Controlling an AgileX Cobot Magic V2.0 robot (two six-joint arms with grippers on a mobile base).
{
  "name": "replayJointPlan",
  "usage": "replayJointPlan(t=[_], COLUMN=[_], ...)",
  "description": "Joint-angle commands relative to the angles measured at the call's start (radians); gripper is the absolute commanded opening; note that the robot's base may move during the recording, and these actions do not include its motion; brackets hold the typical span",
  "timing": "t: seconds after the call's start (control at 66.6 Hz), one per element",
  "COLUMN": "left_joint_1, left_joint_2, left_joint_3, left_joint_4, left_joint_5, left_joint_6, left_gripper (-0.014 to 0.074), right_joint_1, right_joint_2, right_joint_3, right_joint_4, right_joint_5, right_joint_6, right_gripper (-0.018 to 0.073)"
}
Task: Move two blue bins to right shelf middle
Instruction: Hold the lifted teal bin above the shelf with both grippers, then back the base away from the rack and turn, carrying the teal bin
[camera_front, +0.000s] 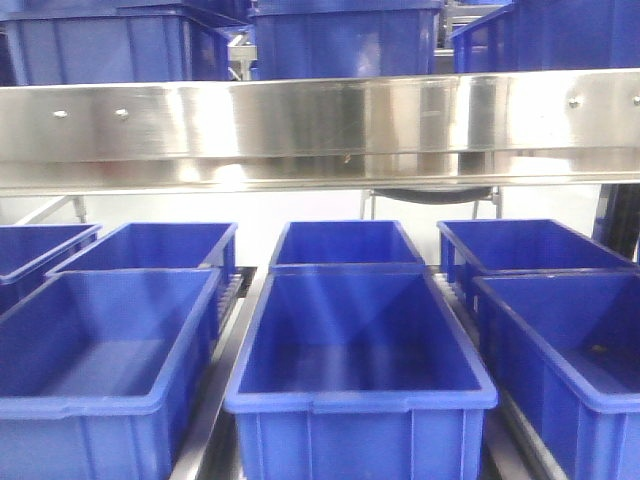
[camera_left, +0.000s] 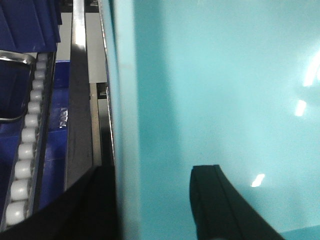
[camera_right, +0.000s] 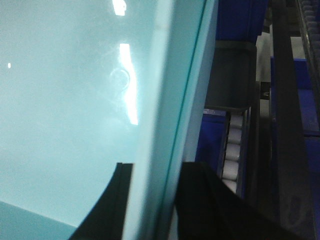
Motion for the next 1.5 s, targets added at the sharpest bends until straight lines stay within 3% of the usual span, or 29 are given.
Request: replayJointPlan(t=[0.0,1.486], left_joint_1=[-0.011,-0.011], left_joint_2=[-0.028,-0.028], left_joint_3=[-0.016,-0.016], left_joint_4=[-0.064,-0.062], left_joint_5=[-0.068,-0.068], left_joint_6=[0.039,0.039], left_gripper=[-0.0111,-0.0111], right_joint_1=[0.004,0.004], right_joint_2=[-0.018,-0.018], right_joint_3=[-0.018,-0.018], right_joint_4=[0.033,0.033], right_joint_5=[-0.099,-0.099], right_joint_6=[-0.002,-0.002], right_gripper=[-0.0154,-0.0154])
